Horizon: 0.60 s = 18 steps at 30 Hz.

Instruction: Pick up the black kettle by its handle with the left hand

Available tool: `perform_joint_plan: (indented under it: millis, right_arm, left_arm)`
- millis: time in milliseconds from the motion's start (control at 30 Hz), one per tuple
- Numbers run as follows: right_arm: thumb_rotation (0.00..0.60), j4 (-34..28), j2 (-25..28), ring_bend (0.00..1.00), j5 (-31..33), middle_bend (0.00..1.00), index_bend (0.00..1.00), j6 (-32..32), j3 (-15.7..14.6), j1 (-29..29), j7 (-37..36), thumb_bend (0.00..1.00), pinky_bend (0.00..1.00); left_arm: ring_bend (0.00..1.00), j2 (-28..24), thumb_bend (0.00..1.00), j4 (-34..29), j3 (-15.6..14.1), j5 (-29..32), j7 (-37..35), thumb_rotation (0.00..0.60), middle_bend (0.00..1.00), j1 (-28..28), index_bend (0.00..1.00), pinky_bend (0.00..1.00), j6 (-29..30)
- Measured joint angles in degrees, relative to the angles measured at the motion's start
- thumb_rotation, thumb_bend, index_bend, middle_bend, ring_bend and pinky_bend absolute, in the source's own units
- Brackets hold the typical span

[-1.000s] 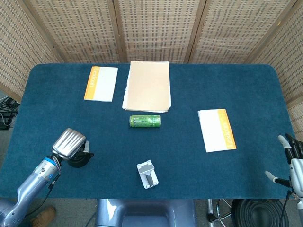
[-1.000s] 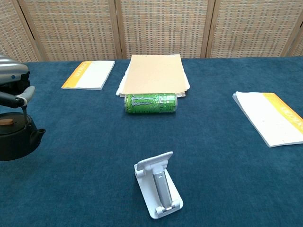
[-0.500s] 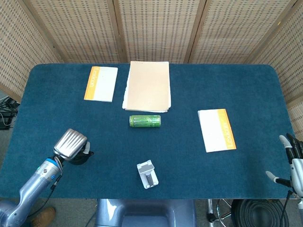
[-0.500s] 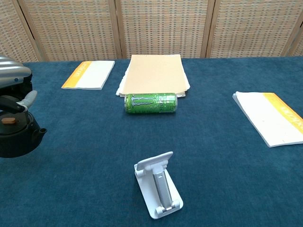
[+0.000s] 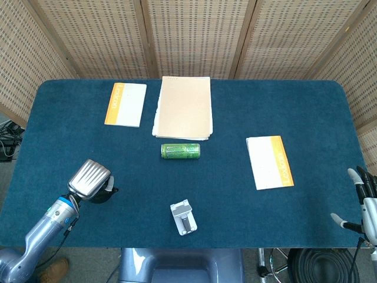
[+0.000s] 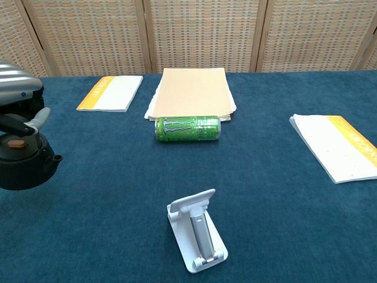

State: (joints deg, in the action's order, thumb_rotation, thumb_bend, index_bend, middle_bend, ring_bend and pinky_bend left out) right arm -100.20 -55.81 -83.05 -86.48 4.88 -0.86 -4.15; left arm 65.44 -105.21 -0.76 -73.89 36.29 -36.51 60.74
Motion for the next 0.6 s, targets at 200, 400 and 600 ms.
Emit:
perform_joint_plan:
  millis: [200, 400, 600]
  right_arm:
    - [0.600, 0.0, 0.1, 0.00, 0.1, 0.00, 0.00, 0.0, 0.1, 0.0, -0.3, 0.00, 0.00]
    - [0.600, 0.1, 0.2, 0.00, 0.2, 0.00, 0.00, 0.1, 0.1, 0.0, -0.5, 0.00, 0.00]
    - [0.600, 0.2, 0.3, 0.00, 0.4, 0.00, 0.00, 0.1, 0.2, 0.0, -0.9, 0.00, 0.00]
  left_arm:
    - [0.88, 0.1, 1.00, 2.1, 2.1, -4.0, -3.3, 0.600, 1.00, -1.3, 1.00, 0.96, 0.4]
    - [0.88, 0.7, 1.00, 4.9, 3.8, -6.8, -7.2, 0.600, 1.00, -2.6, 1.00, 0.96, 0.4]
    - [0.88, 2.6, 1.00, 8.7, 5.8, -8.7, -11.1, 0.600, 1.00, -4.0, 1.00, 0.96, 0.4]
